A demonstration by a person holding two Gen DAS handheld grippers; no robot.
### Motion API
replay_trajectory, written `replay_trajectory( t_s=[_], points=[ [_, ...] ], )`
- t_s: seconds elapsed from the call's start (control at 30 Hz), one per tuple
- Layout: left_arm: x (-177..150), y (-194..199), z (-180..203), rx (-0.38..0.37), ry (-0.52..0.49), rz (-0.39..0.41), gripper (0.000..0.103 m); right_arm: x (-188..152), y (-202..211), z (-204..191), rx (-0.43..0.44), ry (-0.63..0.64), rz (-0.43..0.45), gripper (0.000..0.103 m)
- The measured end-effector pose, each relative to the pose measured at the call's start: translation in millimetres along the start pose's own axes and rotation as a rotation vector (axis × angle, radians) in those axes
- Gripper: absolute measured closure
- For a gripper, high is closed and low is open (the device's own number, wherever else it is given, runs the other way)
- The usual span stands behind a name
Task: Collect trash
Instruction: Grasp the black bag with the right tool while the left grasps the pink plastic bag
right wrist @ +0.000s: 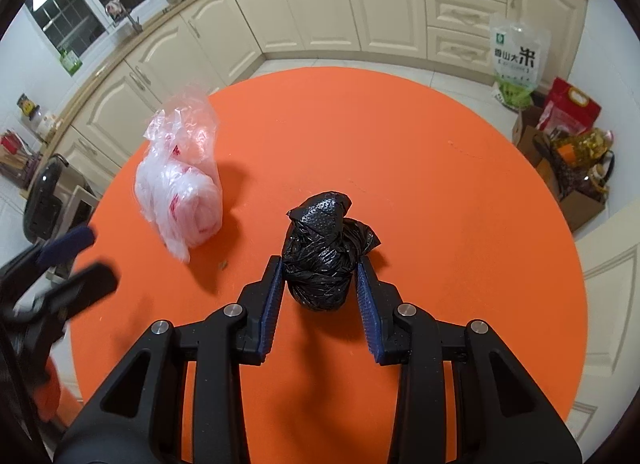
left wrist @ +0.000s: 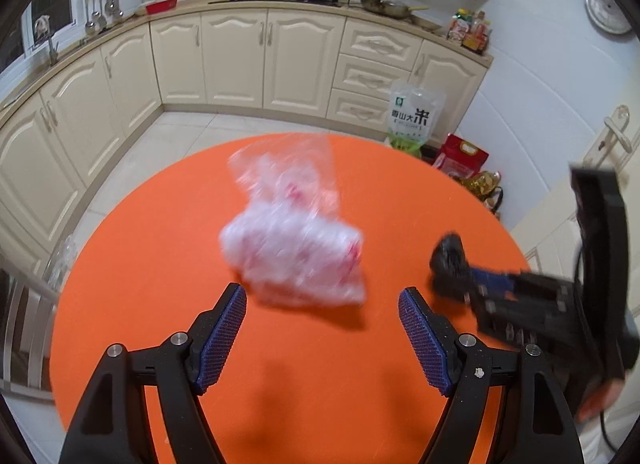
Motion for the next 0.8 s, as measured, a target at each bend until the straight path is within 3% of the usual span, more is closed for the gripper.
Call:
replay_trajectory(
  t_s=[0.07,0.33,0.43,0.5,0.8],
  points=[
    [7.1,-12.3,9.0,-0.009,-0.018,0.006,0.028,-2.5,-0.5,1.9,0.000,0.004,-0.002,0.067],
    [21.7,-73.6,11.0,0.093,-0.021,-0.010,0.028,-4.3,-9.8,4.7,0.047,0.003,-0.025,0.067],
    [25.0,-88.0,7.0,0.139,-0.020,0.021,0.037,-4.4,-11.4,4.1,0.058,0.001,-0.021,0.067],
    [27.5,-88.6,6.4,0.168,-0.031,0.052,0.050,-4.7,-11.4,5.0,0.064,0.003,-0.023,0.067],
    [15.1,-78.9,2.9,0.118,0.037,0.041,0.059,-6.1,-10.5,8.7,0.069,-0.002,-0.021,0.067]
  ],
)
Point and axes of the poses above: each gripper's, at about its wrist camera, not at the fingertips, and y roughly against the way its jaws point, z to its right, x to its top, the point moved 10 cm from there along -y, roughly the way its jaws point, and after that the axes turned 5 degrees about x, right-handed, at the moved point
